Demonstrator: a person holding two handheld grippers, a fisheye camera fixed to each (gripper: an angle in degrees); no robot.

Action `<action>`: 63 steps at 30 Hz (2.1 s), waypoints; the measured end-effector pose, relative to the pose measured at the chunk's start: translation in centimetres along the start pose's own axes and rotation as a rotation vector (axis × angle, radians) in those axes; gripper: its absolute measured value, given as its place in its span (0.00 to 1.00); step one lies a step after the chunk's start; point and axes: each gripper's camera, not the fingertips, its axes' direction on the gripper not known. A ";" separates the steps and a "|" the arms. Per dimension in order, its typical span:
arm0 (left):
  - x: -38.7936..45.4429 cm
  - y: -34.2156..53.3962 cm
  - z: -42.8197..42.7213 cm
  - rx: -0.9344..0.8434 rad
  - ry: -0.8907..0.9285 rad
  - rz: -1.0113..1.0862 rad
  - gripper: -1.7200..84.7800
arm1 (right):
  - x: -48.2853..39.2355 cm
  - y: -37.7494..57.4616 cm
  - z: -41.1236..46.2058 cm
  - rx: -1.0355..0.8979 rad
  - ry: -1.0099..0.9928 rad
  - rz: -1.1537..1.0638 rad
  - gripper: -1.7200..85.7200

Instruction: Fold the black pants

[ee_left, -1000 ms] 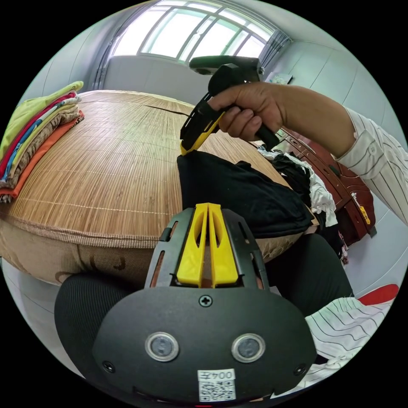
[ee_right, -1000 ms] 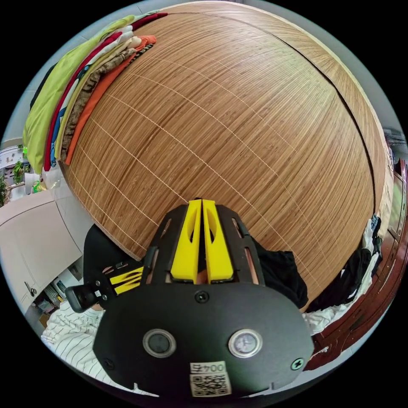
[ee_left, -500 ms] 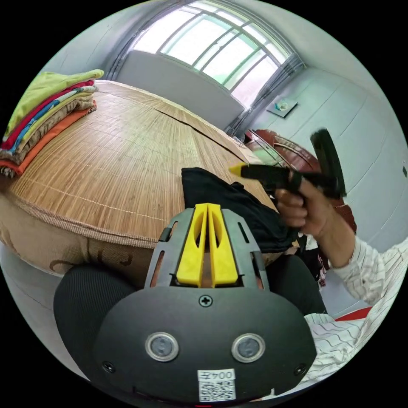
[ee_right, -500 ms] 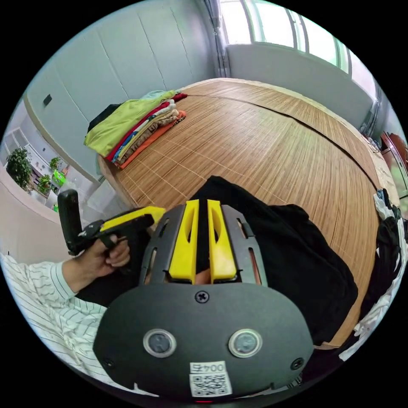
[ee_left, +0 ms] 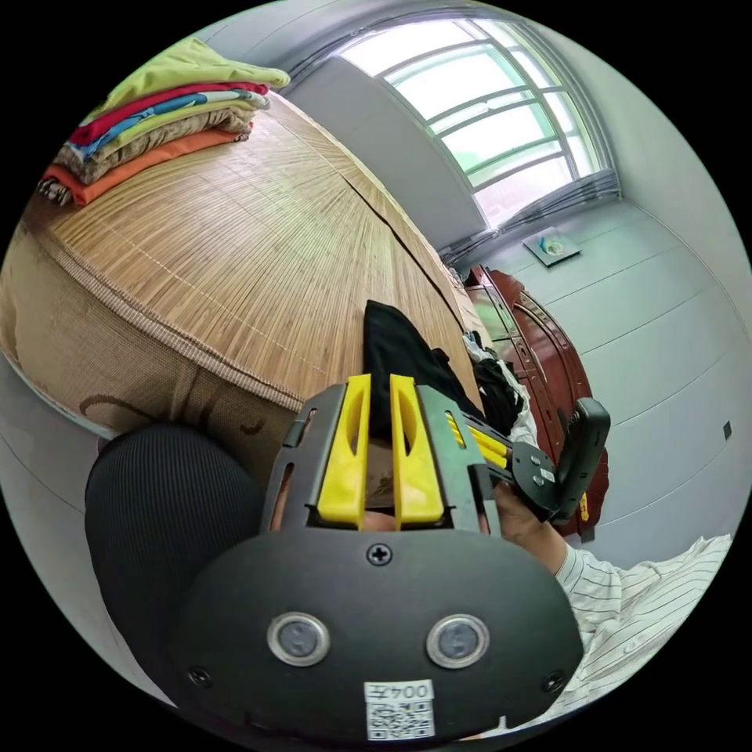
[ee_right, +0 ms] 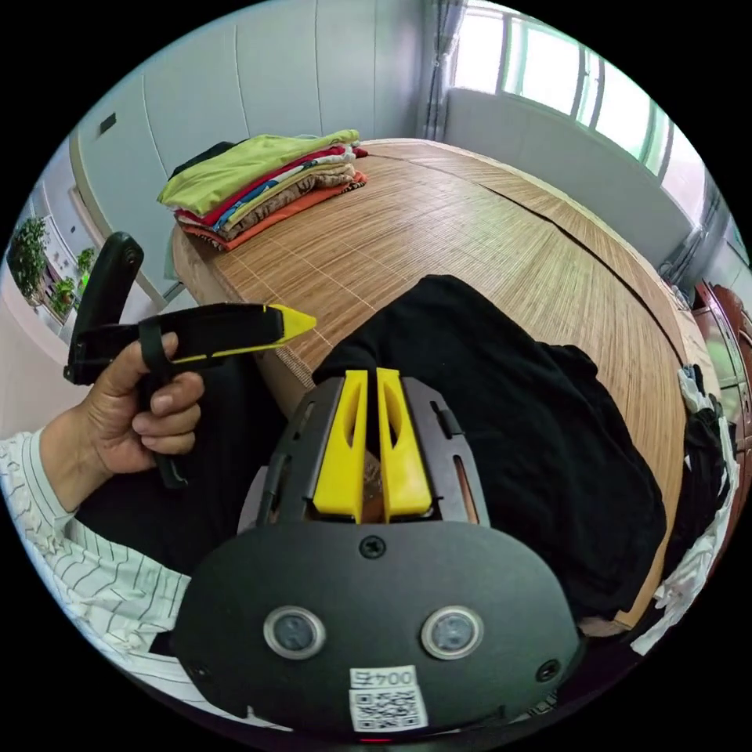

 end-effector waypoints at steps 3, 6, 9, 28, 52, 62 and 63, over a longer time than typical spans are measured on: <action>-0.4 -1.4 1.1 -0.099 0.041 -0.041 0.14 | 2.5 1.1 -2.0 0.070 -0.076 0.105 0.05; -0.5 -3.3 2.3 -0.167 0.065 -0.070 0.16 | 3.6 2.2 -3.2 0.114 -0.102 0.117 0.04; 0.3 -5.8 4.0 -0.223 0.076 -0.066 0.17 | 4.3 3.1 -3.9 0.143 -0.101 0.124 0.05; 5.4 -2.4 12.0 -0.220 -0.104 0.245 0.06 | 16.9 3.2 -3.0 0.031 -0.296 0.393 0.17; 13.7 14.1 14.8 0.011 -0.304 0.630 0.04 | 27.3 -8.0 5.0 -0.485 -0.197 0.449 0.07; 11.0 14.2 11.6 0.023 -0.132 0.491 0.02 | 43.7 -0.2 -6.6 -0.341 -0.483 0.529 0.07; 10.6 14.4 12.0 0.015 -0.135 0.481 0.02 | 45.0 0.6 -7.2 -0.332 -0.498 0.541 0.07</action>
